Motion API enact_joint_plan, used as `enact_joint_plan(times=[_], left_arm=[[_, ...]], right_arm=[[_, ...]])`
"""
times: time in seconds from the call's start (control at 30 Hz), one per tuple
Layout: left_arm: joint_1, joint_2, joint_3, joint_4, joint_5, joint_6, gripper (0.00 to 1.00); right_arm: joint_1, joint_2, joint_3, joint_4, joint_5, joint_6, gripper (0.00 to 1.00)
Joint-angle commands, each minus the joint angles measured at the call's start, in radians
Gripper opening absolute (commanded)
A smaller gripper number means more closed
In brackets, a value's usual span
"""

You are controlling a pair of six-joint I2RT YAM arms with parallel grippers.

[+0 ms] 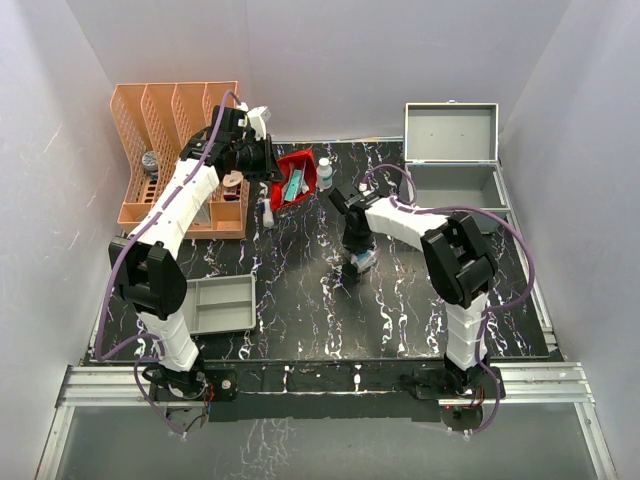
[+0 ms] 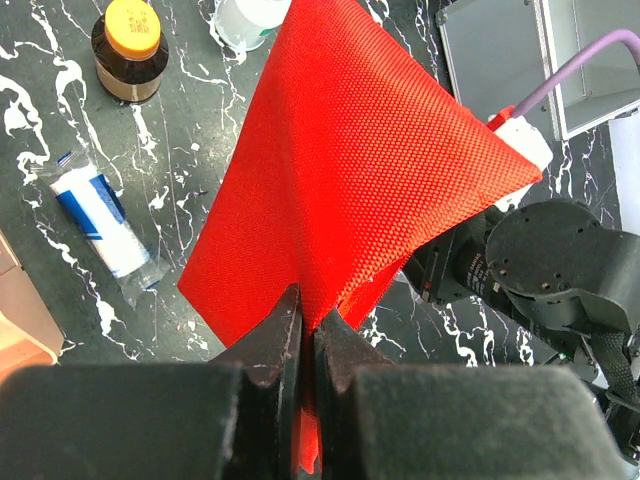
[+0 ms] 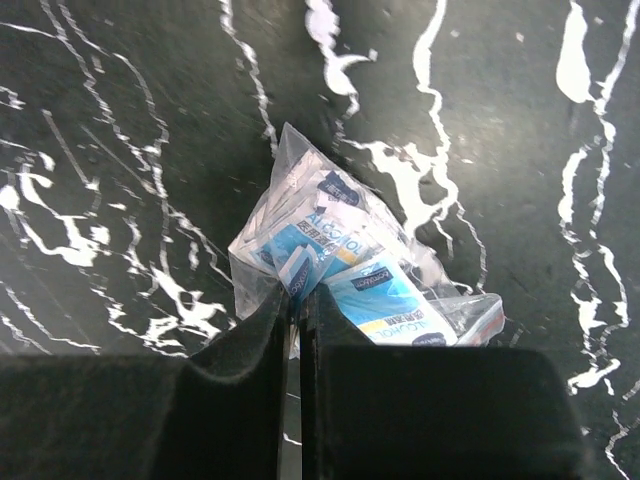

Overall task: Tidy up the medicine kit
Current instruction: Pick up the medical item at the center of the board, then place the medical item at the medicine pouch.

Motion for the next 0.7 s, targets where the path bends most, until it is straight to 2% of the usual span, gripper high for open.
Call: enact_joint_plan(times=[0.0,0.27,0.47,0.57,0.67], left_arm=[[-0.006,-0.051,0.031,-0.004,0.011,0.005,0.0],[-0.005,-0.044,0.039,-0.01,0.006,0.012,0.0],[-0.006,-0.036,0.043,-0.004,0.012,0.008,0.0],[-0.005,-0.037,0.043,-0.002,0.019,0.007,0.0],[-0.006,-0.037,0.037,0.002,0.029,0.006,0.0]], right_arm=[[-0.001,0.007,0.091,0.062,-0.051,-0.02,0.0],[-0.026,-0.173,0.215,0.101,-0.175,0.001,0.0],[-0.082,-0.331,0.242,0.153,-0.304,0.029,0.0],[-0.11,-0.378,0.227,0.257,-0.399,0.08,0.0],[-0.131,-0.39,0.176,0.433,-0.515,0.16,0.0]])
